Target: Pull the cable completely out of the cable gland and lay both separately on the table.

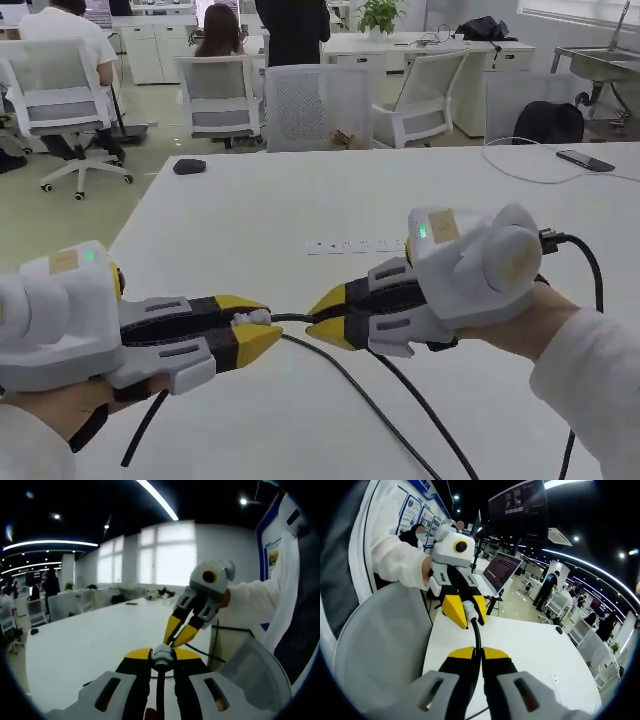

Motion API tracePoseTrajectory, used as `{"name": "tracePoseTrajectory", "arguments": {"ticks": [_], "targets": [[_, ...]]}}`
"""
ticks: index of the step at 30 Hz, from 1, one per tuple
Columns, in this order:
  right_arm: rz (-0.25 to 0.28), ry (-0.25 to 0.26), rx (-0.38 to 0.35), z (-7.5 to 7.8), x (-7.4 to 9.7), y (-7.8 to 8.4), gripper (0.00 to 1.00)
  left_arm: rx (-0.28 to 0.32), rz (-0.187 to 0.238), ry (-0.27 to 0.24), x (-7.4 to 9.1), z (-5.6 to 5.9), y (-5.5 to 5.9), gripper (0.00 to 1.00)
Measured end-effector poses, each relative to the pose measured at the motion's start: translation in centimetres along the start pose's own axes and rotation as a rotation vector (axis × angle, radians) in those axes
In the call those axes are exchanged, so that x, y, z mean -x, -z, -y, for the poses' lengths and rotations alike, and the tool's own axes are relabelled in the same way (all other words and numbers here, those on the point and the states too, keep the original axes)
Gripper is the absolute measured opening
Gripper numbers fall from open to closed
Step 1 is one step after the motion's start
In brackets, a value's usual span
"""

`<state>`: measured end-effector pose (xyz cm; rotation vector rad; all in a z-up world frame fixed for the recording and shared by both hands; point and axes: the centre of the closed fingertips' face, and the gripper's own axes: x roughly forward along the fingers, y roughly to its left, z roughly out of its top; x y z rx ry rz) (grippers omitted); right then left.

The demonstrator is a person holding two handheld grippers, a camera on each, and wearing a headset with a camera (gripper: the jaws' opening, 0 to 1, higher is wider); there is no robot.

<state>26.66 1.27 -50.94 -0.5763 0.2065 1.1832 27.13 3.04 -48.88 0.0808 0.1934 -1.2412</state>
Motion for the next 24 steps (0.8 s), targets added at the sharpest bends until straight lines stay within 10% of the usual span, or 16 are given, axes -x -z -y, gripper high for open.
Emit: {"name": "tracePoseTrajectory", "arguments": {"ticks": [24], "targets": [[-0.039, 0.063, -0.064, 0.6, 2.4, 2.9, 0.03, 0.048, 0.010, -0.064, 3.1, -2.3, 0.6, 0.17]]}}
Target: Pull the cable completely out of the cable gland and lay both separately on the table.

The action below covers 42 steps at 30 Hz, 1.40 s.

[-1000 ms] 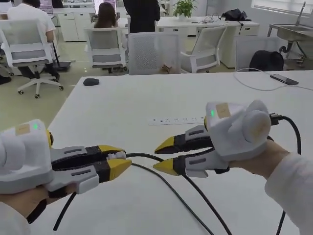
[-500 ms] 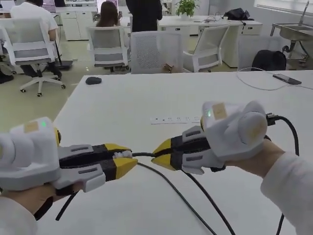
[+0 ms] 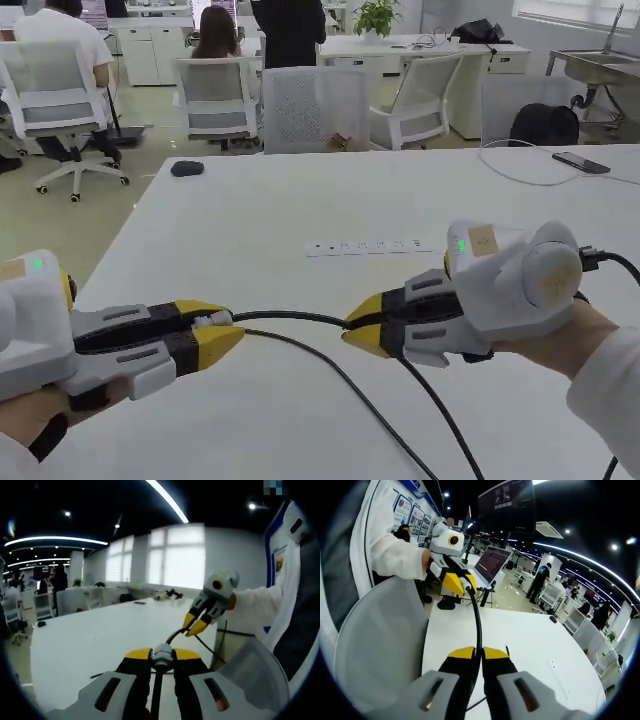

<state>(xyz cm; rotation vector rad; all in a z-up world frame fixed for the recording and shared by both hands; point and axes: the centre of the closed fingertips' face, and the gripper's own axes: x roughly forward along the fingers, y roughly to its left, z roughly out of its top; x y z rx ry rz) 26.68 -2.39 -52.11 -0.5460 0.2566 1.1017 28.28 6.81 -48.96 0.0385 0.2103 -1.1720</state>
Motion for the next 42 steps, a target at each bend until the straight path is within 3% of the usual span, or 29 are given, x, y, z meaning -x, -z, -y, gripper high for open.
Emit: {"name": "tracePoseTrajectory", "arguments": {"ticks": [11, 15, 20, 27, 29, 42], "targets": [[-0.011, -0.015, -0.023, -0.4, 0.0, 0.4, 0.05, 0.044, 0.000, 0.000, -0.5, -0.1, -0.3, 0.17], [0.013, -0.008, -0.019, -0.1, -0.1, -0.5, 0.08, 0.035, -0.018, 0.010, -0.9, 0.4, -0.1, 0.17], [0.039, -0.046, -0.023, -0.7, -1.3, -1.9, 0.16, 0.036, -0.018, 0.035, -1.6, 1.2, -0.1, 0.17], [-0.006, -0.070, 0.021, -1.6, -3.2, -1.7, 0.12, -0.022, -0.026, 0.080, -2.0, 2.7, -0.6, 0.17], [-0.017, -0.080, 0.045, -1.8, -3.2, -1.5, 0.04, -0.026, -0.024, 0.080, -2.0, 2.6, -0.6, 0.17], [-0.027, -0.049, 0.043, -1.2, -2.6, -1.0, 0.03, -0.016, -0.008, 0.079, -2.1, 2.4, -0.2, 0.17]]}}
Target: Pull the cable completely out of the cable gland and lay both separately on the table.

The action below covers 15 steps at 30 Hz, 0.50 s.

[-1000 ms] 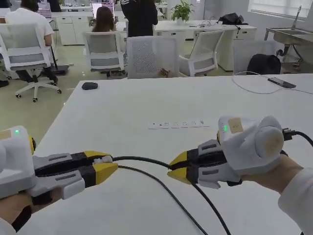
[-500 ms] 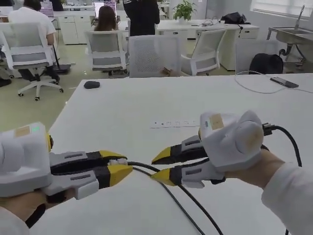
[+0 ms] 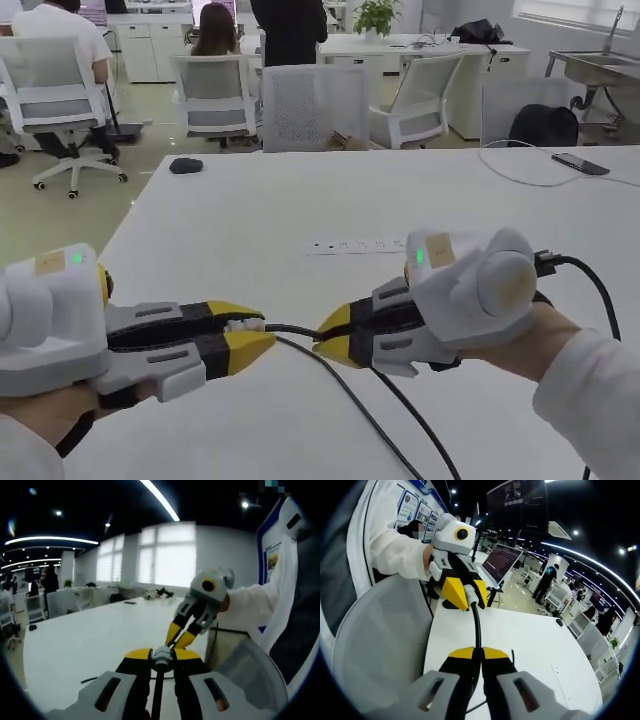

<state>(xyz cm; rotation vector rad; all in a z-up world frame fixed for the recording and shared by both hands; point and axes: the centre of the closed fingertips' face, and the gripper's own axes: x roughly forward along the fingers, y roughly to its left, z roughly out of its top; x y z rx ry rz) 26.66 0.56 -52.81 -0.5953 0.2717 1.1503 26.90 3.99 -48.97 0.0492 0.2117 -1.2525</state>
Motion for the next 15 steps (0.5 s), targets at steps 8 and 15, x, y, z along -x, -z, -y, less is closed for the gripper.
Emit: {"name": "tracePoseTrajectory", "arguments": {"ticks": [8, 15], "targets": [[-0.020, 0.036, -0.031, 0.8, 0.7, 1.1, 0.03, 0.037, 0.039, -0.044, 1.4, -1.4, 0.0, 0.17], [-0.034, 0.036, -0.047, 1.0, 0.9, 1.9, 0.03, 0.052, 0.043, -0.067, 2.2, -1.7, 0.7, 0.17]]}}
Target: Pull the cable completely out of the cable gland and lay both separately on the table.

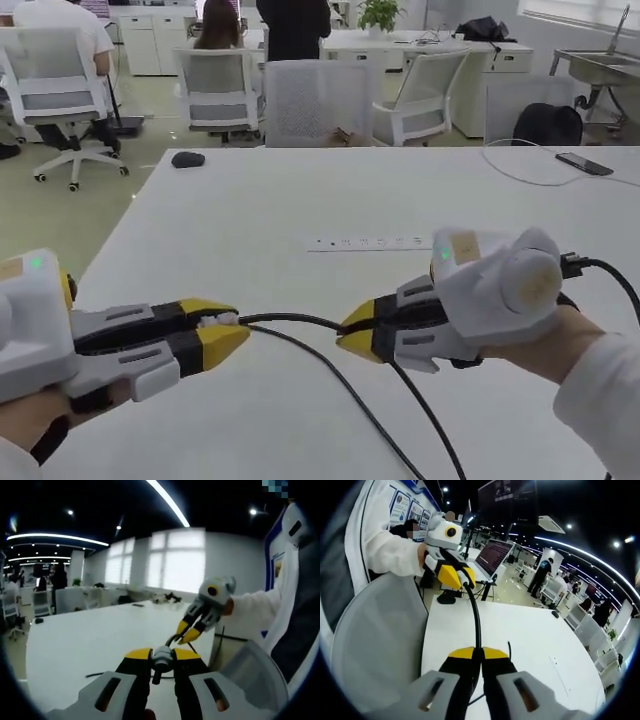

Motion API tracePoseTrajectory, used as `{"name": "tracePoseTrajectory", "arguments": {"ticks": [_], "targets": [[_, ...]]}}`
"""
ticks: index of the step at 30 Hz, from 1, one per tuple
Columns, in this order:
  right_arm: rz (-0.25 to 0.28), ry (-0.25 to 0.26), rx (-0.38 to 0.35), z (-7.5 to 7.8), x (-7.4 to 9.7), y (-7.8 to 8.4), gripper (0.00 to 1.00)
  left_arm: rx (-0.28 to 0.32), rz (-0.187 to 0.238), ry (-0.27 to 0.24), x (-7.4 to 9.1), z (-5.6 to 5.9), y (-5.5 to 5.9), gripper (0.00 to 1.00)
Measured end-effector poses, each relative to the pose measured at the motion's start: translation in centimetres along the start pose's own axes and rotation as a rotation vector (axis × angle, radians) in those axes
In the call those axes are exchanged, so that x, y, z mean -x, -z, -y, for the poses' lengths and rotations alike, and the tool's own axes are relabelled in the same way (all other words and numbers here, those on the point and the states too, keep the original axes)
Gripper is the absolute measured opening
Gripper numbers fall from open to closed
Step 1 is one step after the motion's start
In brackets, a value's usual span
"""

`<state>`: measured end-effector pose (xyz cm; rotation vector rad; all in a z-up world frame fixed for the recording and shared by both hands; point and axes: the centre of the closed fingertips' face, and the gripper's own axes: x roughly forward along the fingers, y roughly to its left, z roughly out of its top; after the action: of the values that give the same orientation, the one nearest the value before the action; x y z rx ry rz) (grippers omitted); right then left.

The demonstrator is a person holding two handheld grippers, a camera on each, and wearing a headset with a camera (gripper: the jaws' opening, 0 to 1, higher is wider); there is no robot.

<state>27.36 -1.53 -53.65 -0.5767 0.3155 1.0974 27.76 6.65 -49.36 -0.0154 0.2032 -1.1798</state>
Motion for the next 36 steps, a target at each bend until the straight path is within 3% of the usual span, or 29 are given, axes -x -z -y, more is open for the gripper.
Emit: {"name": "tracePoseTrajectory", "arguments": {"ticks": [21, 24, 26, 29, 36], "targets": [[-0.017, 0.036, -0.039, 1.6, 1.2, 1.7, 0.02, 0.018, -0.009, -0.043, 1.3, -1.3, 1.0, 0.17], [-0.033, 0.056, -0.065, 2.6, 1.3, 1.9, 0.03, 0.032, -0.032, -0.075, 1.5, -2.1, 2.3, 0.17], [-0.032, 0.070, -0.077, 3.2, 1.2, 1.7, 0.03, 0.074, -0.013, -0.079, 1.8, -2.1, 2.6, 0.17], [-0.026, 0.082, -0.087, 4.2, 1.0, 1.3, 0.03, 0.085, 0.004, -0.076, 2.0, -1.8, 2.8, 0.17], [-0.016, 0.125, -0.112, 8.5, -1.3, -0.4, 0.03, 0.137, 0.040, -0.092, 2.0, -1.8, 3.6, 0.17]]}}
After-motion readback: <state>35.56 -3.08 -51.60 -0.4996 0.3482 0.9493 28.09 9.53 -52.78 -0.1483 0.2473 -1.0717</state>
